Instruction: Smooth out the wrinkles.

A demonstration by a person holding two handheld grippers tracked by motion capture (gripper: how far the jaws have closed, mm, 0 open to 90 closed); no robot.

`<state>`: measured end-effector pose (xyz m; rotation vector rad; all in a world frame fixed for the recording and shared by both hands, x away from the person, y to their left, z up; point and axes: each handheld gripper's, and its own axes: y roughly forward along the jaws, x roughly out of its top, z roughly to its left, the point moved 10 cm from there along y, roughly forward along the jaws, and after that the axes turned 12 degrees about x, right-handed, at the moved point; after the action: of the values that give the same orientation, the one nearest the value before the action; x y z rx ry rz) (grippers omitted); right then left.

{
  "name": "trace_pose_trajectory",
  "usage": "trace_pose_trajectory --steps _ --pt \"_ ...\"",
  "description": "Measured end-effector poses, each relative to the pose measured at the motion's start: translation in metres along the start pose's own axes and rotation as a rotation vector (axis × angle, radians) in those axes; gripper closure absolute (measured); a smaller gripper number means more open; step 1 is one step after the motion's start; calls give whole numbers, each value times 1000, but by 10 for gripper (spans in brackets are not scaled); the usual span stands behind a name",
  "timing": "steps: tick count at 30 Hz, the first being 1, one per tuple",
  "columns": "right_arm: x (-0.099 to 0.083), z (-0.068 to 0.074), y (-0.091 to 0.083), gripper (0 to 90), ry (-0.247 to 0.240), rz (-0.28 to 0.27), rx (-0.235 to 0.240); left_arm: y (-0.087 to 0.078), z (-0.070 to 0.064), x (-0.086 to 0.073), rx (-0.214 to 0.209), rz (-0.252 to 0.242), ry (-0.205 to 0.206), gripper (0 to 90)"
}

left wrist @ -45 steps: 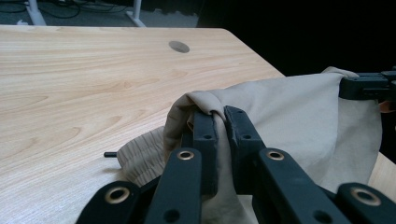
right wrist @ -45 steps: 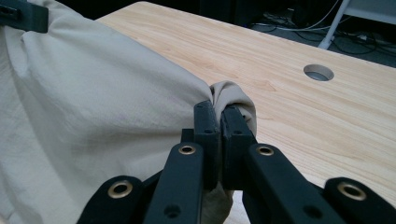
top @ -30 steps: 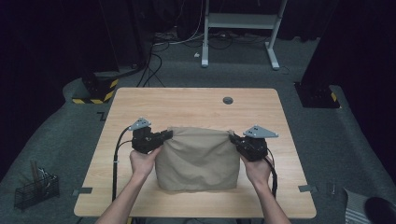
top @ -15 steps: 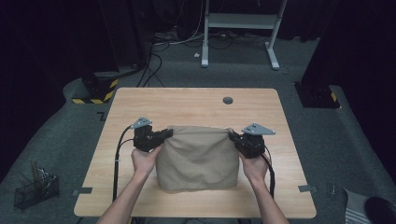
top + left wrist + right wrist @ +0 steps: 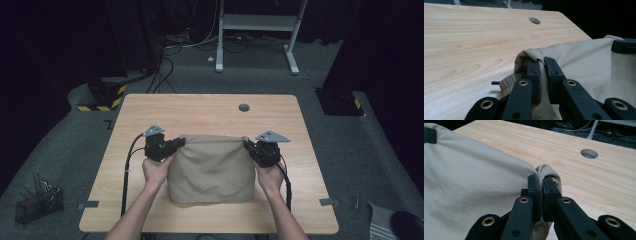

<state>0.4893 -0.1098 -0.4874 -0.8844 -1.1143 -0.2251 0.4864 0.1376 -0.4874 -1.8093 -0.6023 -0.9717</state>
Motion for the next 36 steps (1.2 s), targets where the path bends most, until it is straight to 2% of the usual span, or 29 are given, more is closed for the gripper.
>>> trace_pose_trajectory --steps 20,25,36 --pt "-4 -8 11 871 9 24 -15 12 6 -4 21 20 -4 836" --pt "-5 -8 13 871 6 31 -16 13 7 -5 29 19 12 834" --pt "-8 -13 18 870 17 46 -22 23 11 -8 36 33 -3 833"
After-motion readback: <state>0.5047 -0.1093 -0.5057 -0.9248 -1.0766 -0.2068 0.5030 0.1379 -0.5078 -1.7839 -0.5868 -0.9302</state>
